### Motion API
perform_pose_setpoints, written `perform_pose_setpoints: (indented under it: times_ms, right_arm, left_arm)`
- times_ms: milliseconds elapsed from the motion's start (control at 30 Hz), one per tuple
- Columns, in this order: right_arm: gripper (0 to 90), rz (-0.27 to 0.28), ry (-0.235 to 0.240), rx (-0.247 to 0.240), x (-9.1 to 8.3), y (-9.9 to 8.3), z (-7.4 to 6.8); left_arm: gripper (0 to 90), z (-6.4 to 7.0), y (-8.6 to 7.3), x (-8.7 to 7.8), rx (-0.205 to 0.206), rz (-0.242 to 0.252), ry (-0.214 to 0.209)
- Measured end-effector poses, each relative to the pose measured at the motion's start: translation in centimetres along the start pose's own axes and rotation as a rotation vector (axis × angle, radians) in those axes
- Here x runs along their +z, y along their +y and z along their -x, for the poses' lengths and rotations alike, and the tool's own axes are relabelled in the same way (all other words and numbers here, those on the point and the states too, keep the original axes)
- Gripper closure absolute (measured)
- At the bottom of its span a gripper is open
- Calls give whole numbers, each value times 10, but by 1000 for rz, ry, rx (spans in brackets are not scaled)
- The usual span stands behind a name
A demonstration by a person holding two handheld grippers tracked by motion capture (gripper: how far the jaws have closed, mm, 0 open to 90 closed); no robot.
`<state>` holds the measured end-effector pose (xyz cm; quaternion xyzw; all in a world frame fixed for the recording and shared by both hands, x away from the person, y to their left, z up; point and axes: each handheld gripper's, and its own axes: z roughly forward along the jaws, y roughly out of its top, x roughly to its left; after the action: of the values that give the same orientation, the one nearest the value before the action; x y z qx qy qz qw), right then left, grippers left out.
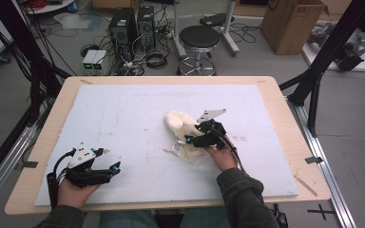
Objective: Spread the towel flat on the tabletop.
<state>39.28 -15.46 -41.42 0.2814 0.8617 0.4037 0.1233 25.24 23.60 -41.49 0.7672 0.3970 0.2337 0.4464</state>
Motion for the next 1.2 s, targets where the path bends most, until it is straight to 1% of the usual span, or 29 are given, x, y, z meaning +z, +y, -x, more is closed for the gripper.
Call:
perform_pose_setpoints:
  times_ms: [33,67,167,200,300,333,367,400,433,500,533,567,600,633,667,800,833,867,900,933,967,1000,1033,1100,1133,1200]
  right_arm:
    - [496,-15,0,4,4,-2,2]
    - [496,-15,0,4,4,-2,2]
    - [561,-50,2,23,11,-4,4]
    - [614,-70,0,32,14,-6,4]
    - [721,-72,16,34,15,-6,6]
    - [721,-72,16,34,15,-6,6]
    - [757,-70,28,49,14,-7,6]
    - [757,-70,28,49,14,-7,6]
    - [772,-65,40,76,13,-7,7]
    - [779,-48,51,100,10,-7,9]
    - [779,-48,51,100,10,-7,9]
    - [782,-37,60,113,9,-6,9]
    - [785,-15,57,111,6,-5,8]
    - [785,-5,55,115,4,-4,6]
    - [785,-5,55,115,4,-4,6]
    - [787,31,62,130,-1,1,1]
    - [788,51,68,121,-3,4,-1]
    - [788,69,68,120,-6,9,-7]
    - [788,69,68,120,-6,9,-7]
    - [788,82,70,112,-6,11,-9]
    - [788,100,77,103,-8,17,-15]
    - [788,100,77,103,-8,17,-15]
    - [789,104,77,103,-8,20,-19]
    - [789,115,80,82,-8,30,-28]
    - [789,115,80,82,-8,30,-28]
    - [789,133,90,77,-8,36,-34]
  left_arm:
    - [207,0,0,0,-1,2,2]
    - [207,0,0,1,2,0,1]
    - [207,1,0,1,2,0,-1]
    - [208,1,0,1,3,-1,-2]
    - [208,0,0,1,5,-3,-2]
    - [208,0,0,1,6,-3,-2]
    - [209,0,0,1,6,-3,-3]
    - [209,0,0,1,5,-5,-4]
    - [209,0,0,1,7,-6,-2]
    - [209,1,0,2,9,-3,-4]
    - [209,1,0,2,10,-4,-4]
    - [210,1,0,2,10,-5,-3]
    - [209,1,1,2,11,-6,0]
    - [210,1,1,2,10,-6,-2]
    - [210,0,1,2,10,-5,-2]
    - [209,0,1,2,11,-4,-1]
    - [209,0,1,2,13,-4,0]
    - [209,1,1,2,8,1,-1]
    - [209,1,1,2,8,0,0]
    - [209,1,1,1,8,1,1]
    - [209,1,1,1,9,3,2]
    - [209,1,1,1,10,4,1]
    - [209,1,1,1,11,4,0]
    - [209,1,1,1,11,5,-1]
    - [209,1,2,1,12,4,0]
    - [209,1,2,1,11,6,-1]
